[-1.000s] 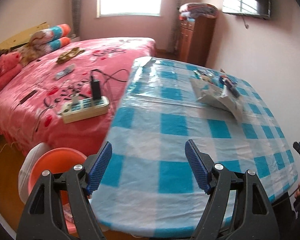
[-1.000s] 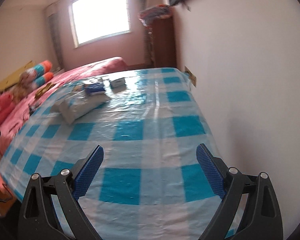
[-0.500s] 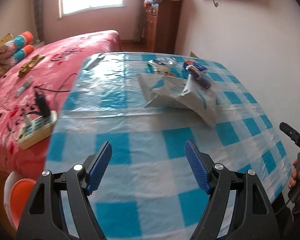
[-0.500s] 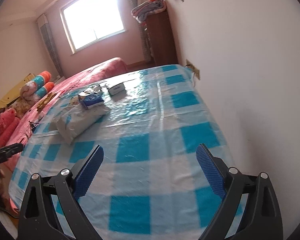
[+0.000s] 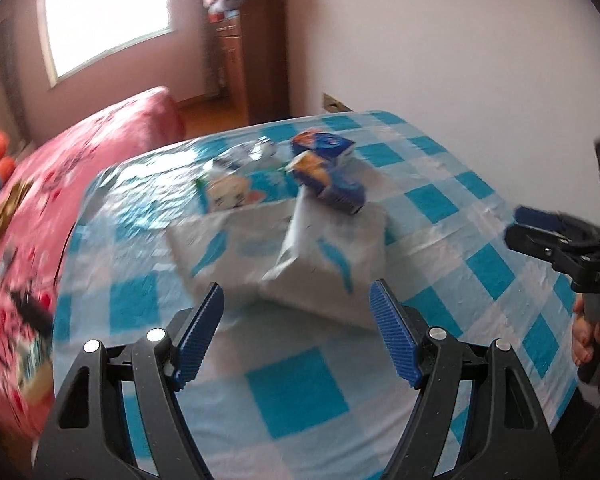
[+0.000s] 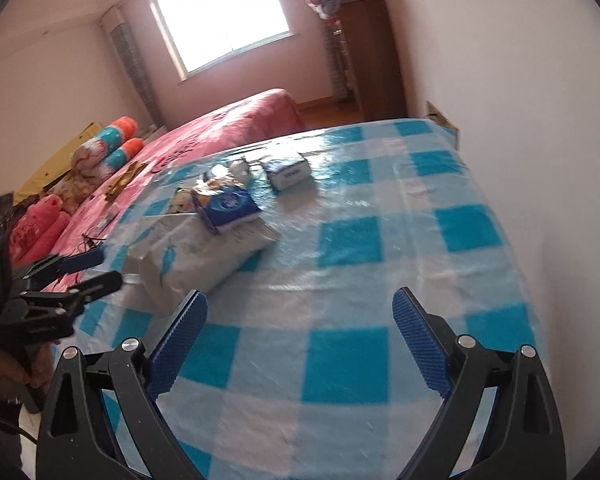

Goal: Collect trash
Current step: 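Reach the left tool to the white wipes pack and grasp it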

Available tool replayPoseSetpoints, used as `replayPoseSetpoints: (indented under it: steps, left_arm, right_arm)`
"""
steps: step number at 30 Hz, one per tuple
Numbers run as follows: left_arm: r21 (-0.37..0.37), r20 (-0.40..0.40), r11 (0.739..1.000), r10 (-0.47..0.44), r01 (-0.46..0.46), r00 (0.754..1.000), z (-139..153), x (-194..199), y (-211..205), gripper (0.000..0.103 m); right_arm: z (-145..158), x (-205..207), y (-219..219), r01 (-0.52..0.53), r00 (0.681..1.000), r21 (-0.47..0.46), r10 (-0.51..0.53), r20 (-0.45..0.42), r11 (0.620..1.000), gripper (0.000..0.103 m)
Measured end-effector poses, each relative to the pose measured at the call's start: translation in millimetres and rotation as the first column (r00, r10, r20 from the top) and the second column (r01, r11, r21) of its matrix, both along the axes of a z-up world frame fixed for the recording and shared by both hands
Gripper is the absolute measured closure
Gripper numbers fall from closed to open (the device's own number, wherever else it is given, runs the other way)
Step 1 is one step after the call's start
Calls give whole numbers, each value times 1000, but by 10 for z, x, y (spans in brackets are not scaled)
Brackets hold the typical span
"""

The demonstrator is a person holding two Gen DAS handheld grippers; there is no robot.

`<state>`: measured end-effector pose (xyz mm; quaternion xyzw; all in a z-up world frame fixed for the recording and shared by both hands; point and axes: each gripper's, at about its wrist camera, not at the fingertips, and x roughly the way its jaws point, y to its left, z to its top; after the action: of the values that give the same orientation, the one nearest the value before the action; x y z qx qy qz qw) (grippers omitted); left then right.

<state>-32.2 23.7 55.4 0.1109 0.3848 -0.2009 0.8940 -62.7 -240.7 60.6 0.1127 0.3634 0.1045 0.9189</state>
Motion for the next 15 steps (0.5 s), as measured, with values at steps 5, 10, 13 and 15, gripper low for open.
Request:
replayPoseSetpoints:
  steps: [5,10,13,15]
  left_arm:
    - [87,-36,988,-129,131,991,-76,175,-319,27]
    - [147,-68,972,-173,181,983,-223,305,-498,27]
    - [165,-80,968,-180,191,980,-304,381,-569,27]
    - [153,-90,969,-183,195,979,-337,425,-581,27]
  right_arm:
    - [41,211,117,-56,998,-5,56,4,998,10]
    - [23,353,160,-83,997,-9,83,-3,996,10]
    - [-7,422,177,-95,995,-17,95,-12,995,10]
    - [-20,458,189,-98,995,-18,97,-19,995,10]
